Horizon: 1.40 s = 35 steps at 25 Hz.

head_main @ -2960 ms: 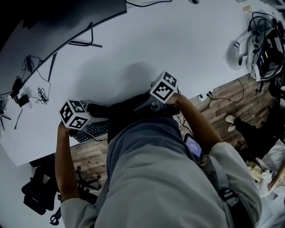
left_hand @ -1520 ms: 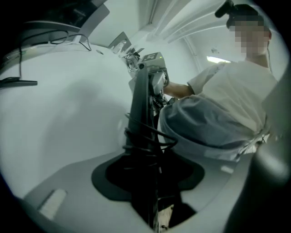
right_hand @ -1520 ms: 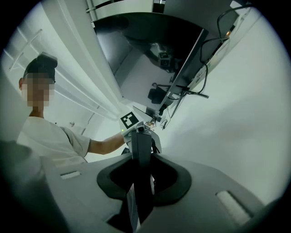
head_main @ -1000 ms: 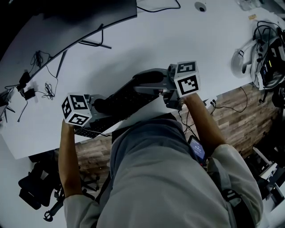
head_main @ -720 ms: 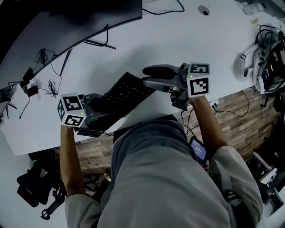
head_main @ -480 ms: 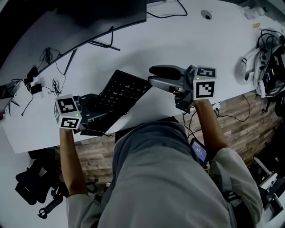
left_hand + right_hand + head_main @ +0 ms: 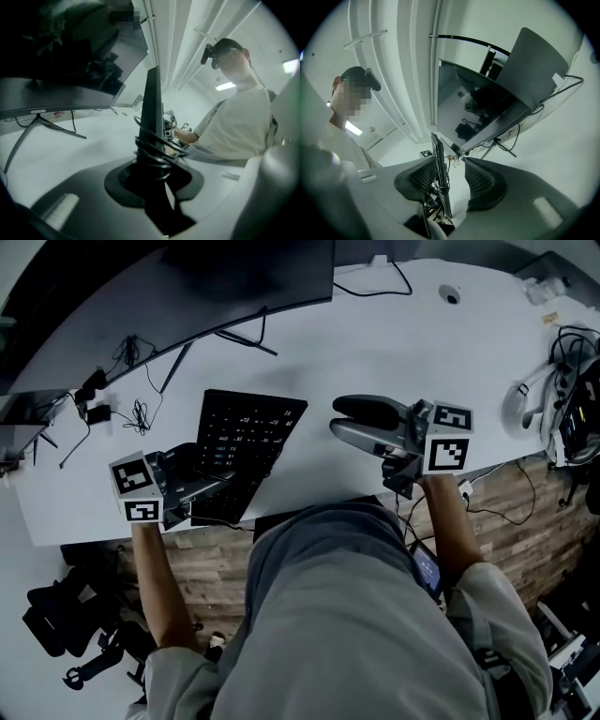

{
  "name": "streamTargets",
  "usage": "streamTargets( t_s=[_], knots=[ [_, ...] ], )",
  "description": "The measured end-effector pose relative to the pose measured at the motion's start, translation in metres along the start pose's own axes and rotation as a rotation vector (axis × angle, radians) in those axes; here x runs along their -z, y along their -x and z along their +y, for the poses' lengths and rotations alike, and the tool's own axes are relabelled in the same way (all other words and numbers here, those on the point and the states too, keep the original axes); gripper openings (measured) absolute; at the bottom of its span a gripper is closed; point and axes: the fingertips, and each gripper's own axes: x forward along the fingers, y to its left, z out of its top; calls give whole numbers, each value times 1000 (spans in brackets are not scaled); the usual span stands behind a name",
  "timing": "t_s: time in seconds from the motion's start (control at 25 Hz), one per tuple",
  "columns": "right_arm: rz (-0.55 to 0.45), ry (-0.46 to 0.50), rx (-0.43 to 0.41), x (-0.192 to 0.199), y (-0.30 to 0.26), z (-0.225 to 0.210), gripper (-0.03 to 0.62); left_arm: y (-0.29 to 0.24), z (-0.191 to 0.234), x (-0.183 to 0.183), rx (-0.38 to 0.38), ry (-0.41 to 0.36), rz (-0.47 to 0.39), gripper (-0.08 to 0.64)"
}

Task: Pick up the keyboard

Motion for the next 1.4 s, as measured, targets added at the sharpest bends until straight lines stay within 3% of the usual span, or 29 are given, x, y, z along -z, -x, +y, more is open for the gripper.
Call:
streamTargets(
  t_s=[0.36,0.6,0.88,1.28,1.4],
  knots=[
    [55,68,-37,9,-6,40,192,26,-36,-24,-94,-63,-224,0],
    [82,136,-37,10,-13,60,192,39,-43,-40,-300,-110,-339,0],
    [75,181,-35,3,-17,77,187,59,-55,-63,-471,-135,-464,0],
    [91,274,52,-1,-28,95,161,93,-52,-78,-721,-74,-592,0],
    [74,253,74,-8,-25,95,139,93,-52,-85,-798,-88,-634,0]
  ],
)
